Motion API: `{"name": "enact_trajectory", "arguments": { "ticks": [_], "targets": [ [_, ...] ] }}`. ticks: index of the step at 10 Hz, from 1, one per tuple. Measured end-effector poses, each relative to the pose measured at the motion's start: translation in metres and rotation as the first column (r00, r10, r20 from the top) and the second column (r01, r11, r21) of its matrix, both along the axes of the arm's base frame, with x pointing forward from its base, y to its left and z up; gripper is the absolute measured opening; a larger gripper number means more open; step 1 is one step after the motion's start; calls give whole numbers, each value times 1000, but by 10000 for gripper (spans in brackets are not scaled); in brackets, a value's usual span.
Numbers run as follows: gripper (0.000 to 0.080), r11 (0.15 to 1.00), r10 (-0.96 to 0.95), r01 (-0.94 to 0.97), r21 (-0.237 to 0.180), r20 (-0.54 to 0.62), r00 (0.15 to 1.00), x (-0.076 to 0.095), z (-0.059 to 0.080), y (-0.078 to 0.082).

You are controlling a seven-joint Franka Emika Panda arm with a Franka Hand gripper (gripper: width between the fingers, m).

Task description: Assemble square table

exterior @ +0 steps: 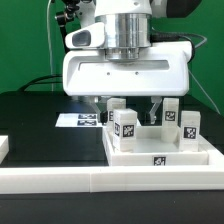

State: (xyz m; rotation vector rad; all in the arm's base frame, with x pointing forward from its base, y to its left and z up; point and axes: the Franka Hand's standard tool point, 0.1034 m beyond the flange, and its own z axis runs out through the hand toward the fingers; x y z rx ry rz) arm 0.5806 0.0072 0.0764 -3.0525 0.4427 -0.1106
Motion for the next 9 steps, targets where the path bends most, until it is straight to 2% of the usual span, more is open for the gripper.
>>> {"name": "enact_trajectory", "arguments": {
  "ticks": [5, 8, 9],
  "targets": [
    [649, 949, 312, -312, -38, 5, 950, 0, 0, -1],
    [640, 947, 318, -317, -40, 5, 948, 1, 0, -1],
    [481, 948, 318, -317, -40, 5, 948, 1, 0, -1]
  ]
}}
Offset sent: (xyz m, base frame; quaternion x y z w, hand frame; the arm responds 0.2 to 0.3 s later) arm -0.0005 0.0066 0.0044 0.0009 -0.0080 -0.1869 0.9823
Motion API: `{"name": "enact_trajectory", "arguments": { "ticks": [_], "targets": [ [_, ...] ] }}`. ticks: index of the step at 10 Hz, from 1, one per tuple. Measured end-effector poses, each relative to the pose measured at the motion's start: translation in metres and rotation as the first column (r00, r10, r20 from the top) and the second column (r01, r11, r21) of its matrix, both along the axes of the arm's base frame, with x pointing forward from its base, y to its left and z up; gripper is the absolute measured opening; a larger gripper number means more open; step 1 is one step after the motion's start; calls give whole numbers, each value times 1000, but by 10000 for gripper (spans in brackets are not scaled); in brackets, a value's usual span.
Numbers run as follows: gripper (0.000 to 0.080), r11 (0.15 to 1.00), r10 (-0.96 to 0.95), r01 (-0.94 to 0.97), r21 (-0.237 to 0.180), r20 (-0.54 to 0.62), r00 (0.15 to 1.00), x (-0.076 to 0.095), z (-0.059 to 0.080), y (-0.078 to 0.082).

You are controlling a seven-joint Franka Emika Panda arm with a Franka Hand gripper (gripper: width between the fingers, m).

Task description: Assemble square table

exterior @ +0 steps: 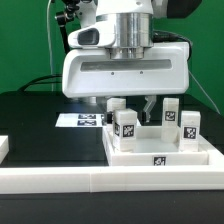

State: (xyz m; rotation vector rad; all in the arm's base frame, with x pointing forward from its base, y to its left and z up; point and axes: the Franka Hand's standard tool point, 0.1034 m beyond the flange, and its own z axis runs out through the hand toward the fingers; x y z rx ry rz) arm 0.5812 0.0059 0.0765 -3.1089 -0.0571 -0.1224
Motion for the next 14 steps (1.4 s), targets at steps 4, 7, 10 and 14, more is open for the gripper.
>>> {"name": "enact_trajectory", "arguments": {
  "ticks": [4, 7, 10, 14],
  "targets": [
    [289, 998, -69, 69, 7, -2, 998, 0, 0, 0],
    [289, 911, -411, 412, 34, -21, 911, -1, -1, 1],
    [290, 719, -692, 693, 53, -48, 720, -1, -1, -1],
    [290, 296, -950, 954, 47, -89, 299, -3, -2, 2]
  ]
}}
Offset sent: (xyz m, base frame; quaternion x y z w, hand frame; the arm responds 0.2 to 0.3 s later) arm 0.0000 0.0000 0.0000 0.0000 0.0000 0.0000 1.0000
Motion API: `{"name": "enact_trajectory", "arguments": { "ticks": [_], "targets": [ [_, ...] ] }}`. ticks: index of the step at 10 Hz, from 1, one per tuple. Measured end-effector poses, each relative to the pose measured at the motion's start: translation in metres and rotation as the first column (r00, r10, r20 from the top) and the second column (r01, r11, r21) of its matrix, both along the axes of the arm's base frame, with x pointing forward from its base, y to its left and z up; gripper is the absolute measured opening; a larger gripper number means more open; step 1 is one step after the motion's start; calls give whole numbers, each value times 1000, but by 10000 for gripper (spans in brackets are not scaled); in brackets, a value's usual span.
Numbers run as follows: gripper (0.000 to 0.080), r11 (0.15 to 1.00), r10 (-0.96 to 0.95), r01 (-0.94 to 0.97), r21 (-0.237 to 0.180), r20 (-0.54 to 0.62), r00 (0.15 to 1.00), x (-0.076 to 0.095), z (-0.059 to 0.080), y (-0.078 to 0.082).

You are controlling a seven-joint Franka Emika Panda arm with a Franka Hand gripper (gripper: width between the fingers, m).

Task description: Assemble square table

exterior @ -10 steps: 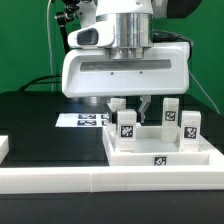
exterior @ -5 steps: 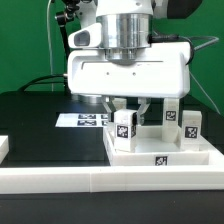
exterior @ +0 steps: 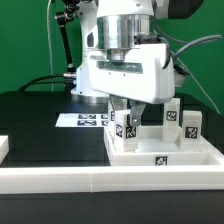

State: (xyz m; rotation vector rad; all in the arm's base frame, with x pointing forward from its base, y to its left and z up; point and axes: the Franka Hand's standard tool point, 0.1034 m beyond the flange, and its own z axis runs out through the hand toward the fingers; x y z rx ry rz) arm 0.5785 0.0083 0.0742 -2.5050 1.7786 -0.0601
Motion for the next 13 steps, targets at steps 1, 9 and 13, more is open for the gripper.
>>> {"name": "enact_trajectory", "arguments": {
  "ticks": [1, 9, 13],
  "targets": [
    [290, 994, -111, 111, 6, -7, 994, -1, 0, 1],
    [624, 986, -162, 161, 36, 2, 987, 2, 0, 2],
    [649, 974, 225, -225, 0, 31, 974, 4, 1, 6]
  ]
}}
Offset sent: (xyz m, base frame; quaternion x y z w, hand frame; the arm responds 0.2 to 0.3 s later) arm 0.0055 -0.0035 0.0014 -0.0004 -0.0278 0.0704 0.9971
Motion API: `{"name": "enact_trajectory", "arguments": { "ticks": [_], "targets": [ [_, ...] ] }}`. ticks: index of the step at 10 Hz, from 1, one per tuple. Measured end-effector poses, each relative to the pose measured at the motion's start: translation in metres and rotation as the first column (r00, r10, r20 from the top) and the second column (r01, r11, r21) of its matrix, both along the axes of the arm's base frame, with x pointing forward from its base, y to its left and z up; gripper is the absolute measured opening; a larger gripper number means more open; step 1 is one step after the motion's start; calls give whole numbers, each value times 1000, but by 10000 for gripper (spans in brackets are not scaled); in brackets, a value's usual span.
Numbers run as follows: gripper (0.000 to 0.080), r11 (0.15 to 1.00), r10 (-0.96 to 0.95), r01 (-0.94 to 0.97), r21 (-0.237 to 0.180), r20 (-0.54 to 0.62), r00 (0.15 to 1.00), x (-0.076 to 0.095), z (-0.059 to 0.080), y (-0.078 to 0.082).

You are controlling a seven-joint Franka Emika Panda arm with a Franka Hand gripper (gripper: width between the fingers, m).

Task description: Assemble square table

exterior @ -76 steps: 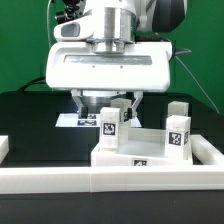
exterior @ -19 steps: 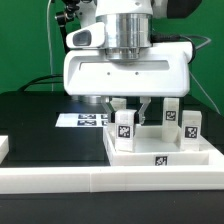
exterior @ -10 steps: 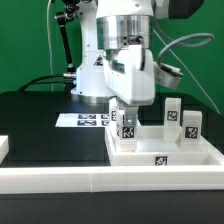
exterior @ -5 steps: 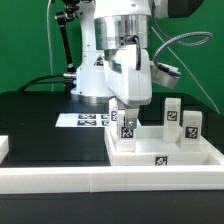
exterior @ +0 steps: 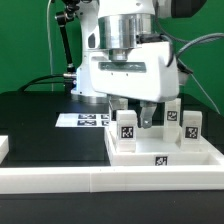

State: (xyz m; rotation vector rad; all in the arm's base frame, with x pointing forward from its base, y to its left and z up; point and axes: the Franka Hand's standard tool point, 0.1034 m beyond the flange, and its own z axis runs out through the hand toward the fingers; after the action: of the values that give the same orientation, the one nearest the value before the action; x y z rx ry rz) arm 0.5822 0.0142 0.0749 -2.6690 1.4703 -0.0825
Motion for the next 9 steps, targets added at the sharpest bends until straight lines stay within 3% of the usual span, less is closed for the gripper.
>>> {"name": "enact_trajectory", "arguments": {
  "ticks": [4, 9],
  "targets": [
    [649, 966, 259, -258, -30, 8, 966, 0, 0, 1],
    [649, 799, 600, -598, -68, 9, 800, -1, -1, 4]
  ]
}}
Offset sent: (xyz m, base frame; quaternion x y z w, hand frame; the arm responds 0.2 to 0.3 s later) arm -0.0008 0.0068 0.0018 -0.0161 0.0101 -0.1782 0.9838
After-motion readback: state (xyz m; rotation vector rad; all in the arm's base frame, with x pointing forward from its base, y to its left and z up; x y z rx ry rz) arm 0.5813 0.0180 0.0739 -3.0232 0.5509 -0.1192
